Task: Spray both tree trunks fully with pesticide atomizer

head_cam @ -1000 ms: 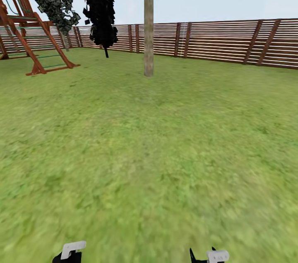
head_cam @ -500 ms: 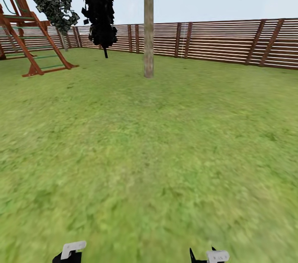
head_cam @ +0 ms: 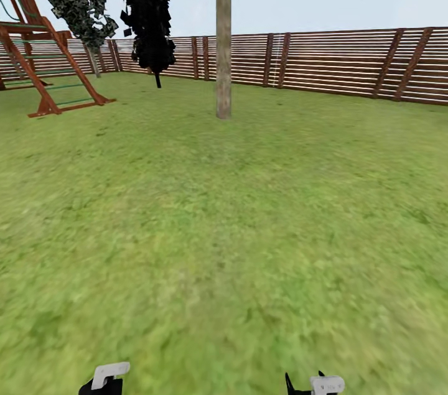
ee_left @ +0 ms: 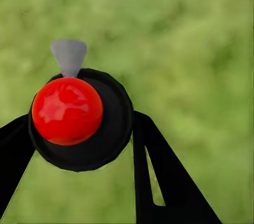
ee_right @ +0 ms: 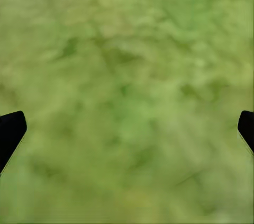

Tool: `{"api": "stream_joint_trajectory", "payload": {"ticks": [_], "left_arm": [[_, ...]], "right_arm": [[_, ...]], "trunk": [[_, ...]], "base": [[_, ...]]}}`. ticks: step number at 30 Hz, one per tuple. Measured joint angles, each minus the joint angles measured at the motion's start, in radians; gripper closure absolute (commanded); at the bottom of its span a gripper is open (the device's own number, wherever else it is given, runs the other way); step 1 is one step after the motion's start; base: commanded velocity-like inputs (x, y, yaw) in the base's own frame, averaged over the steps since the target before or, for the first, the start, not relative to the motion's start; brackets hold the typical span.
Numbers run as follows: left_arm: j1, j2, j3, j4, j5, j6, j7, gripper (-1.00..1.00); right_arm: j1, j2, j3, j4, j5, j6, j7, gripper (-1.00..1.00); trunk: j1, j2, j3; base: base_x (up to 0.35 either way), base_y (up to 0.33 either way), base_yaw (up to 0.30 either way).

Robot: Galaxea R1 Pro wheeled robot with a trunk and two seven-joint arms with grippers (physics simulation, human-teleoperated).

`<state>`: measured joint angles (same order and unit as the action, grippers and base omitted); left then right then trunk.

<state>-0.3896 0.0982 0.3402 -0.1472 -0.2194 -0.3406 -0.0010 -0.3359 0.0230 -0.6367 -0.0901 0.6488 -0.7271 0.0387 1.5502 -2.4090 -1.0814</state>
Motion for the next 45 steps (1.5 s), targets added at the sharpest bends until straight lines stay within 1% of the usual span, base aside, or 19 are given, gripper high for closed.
{"api": "stream_joint_trajectory", "payload": {"ticks": [45], "left_arm": [[0.000,0.000,0.000,0.000,0.000,0.000,0.000,1.00]], "right_arm": [[0.000,0.000,0.000,0.000,0.000,0.000,0.000,-1.00]], "trunk": [[0.000,0.000,0.000]], "base": [[0.339,0.000,0.000]]}}
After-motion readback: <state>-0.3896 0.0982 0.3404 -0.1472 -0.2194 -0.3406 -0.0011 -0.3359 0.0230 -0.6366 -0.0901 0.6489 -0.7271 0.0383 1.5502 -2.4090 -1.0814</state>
